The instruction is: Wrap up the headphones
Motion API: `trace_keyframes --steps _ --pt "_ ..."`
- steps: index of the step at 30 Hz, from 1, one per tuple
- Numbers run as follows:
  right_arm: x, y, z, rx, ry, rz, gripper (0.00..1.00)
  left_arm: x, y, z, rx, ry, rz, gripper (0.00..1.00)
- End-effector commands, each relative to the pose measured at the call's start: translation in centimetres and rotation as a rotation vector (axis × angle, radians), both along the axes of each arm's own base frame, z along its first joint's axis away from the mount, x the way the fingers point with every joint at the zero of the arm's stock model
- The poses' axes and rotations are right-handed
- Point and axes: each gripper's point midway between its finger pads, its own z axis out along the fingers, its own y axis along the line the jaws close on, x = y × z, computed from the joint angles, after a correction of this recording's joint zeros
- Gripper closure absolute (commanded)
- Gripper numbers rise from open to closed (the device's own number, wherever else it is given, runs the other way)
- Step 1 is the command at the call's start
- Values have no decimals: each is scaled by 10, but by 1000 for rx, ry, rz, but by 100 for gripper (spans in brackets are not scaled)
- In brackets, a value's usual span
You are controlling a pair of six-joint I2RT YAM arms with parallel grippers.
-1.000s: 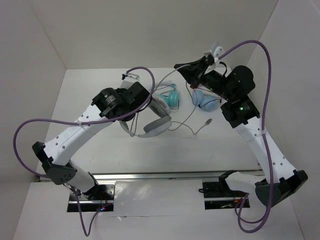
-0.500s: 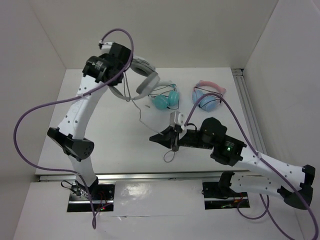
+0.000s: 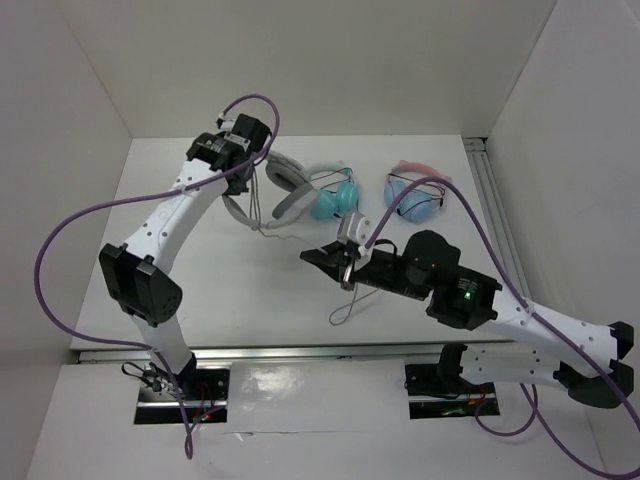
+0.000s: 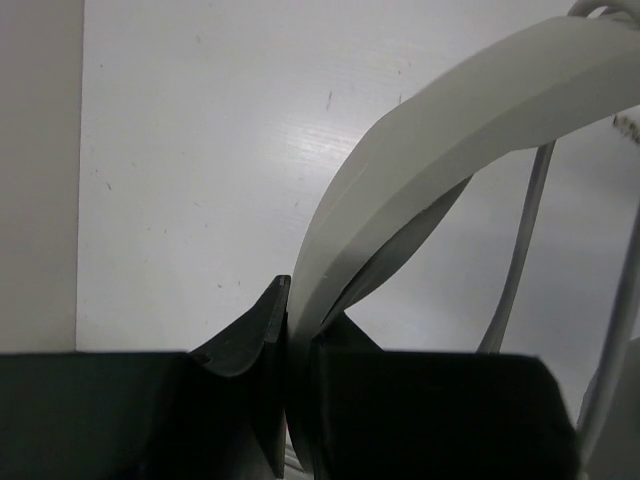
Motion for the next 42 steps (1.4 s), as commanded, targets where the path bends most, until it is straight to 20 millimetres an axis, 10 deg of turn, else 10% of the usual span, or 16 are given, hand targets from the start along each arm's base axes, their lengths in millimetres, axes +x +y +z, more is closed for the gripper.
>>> trace_keyframes --steps 1,9,16,30,35,42 --pt "36 -13 30 -2 -96 -160 100 -12 -27 34 -50 -150 -94 100" --pt "181 -80 34 -57 -63 -438 100 -71 -48 17 26 -129 -214 100" --pt "228 -89 54 -32 -73 -417 100 -110 -66 23 35 -153 -344 100" --pt "261 -83 17 -37 12 -376 100 -181 -125 53 -88 -107 -695 100" --pt "265 -73 -23 -10 142 -285 97 -186 -108 104 -204 -246 -650 100" --pt "239 -5 -77 41 295 51 95 -182 -103 189 -373 -468 -616 100"
